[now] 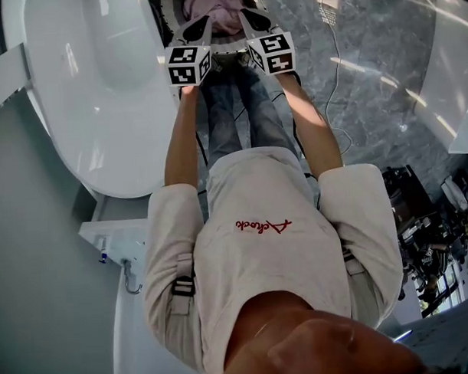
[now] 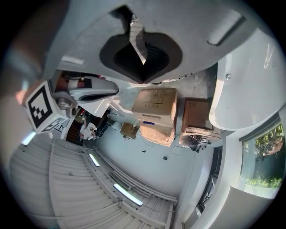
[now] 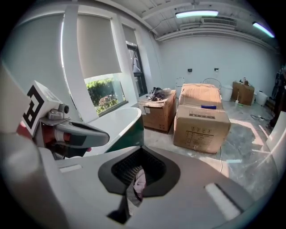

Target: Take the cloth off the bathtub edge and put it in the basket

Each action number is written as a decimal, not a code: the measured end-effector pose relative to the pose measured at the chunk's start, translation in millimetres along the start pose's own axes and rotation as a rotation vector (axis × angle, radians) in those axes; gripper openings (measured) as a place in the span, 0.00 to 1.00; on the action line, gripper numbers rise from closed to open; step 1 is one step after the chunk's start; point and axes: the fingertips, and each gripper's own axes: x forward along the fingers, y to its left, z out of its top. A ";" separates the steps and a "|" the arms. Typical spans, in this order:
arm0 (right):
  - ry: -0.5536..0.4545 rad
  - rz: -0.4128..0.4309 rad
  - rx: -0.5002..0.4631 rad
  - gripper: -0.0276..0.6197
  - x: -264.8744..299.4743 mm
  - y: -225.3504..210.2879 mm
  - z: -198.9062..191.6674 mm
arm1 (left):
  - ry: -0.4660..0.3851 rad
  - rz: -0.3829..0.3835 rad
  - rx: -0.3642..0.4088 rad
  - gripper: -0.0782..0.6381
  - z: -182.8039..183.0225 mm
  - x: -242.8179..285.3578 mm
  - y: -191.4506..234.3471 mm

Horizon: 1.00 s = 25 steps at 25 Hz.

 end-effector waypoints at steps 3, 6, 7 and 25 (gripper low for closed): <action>-0.083 -0.006 0.001 0.05 -22.1 -1.9 35.0 | -0.048 0.010 0.032 0.11 33.7 -13.6 -9.0; -0.162 -0.013 -0.012 0.05 -52.7 0.4 69.9 | -0.103 0.020 0.062 0.11 67.6 -38.1 -22.9; -0.191 -0.016 -0.018 0.05 -62.9 0.9 82.2 | -0.126 0.021 0.078 0.11 79.3 -46.6 -28.2; -0.539 -0.035 -0.165 0.05 -212.2 25.3 230.6 | -0.471 0.027 0.273 0.11 243.2 -183.3 -103.3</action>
